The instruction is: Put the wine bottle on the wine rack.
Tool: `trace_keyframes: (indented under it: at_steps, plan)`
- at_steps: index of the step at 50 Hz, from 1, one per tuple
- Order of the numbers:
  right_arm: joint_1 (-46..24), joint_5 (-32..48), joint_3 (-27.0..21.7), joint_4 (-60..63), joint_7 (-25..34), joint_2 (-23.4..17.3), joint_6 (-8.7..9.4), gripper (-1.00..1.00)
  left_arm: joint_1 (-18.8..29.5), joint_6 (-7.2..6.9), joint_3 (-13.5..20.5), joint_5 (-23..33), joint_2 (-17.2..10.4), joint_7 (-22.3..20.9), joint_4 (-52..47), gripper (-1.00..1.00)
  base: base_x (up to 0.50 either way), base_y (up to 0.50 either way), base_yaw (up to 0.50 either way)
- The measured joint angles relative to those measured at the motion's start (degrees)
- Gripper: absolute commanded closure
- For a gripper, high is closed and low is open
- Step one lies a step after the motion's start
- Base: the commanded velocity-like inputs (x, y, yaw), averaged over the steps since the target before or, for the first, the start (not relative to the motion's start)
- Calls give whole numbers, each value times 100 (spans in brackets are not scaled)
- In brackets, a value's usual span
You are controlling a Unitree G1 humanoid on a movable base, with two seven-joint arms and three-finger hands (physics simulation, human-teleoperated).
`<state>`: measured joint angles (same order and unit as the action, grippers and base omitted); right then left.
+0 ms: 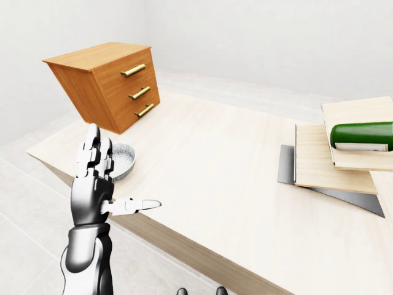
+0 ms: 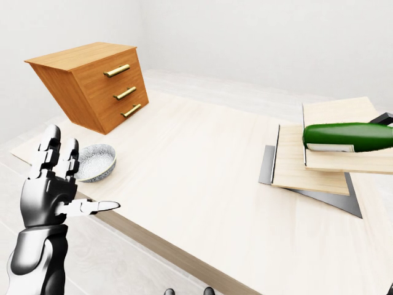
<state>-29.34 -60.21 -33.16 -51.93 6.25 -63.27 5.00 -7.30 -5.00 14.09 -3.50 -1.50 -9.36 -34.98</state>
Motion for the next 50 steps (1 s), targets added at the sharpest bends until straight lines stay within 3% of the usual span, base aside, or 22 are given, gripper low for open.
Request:
trace_keyframes:
  at_steps: [29, 50]
  plan:
    - [261, 323, -29, -346, 305, -3, 0, -100, -39, 0, -11, -2, 14, -1, 26, -100, 0, 0, 0]
    - [589, 310, -272, -48, -219, 237, 0, -100, -59, 0, -25, 12, 21, -10, 113, -100, 0, 0, 0]
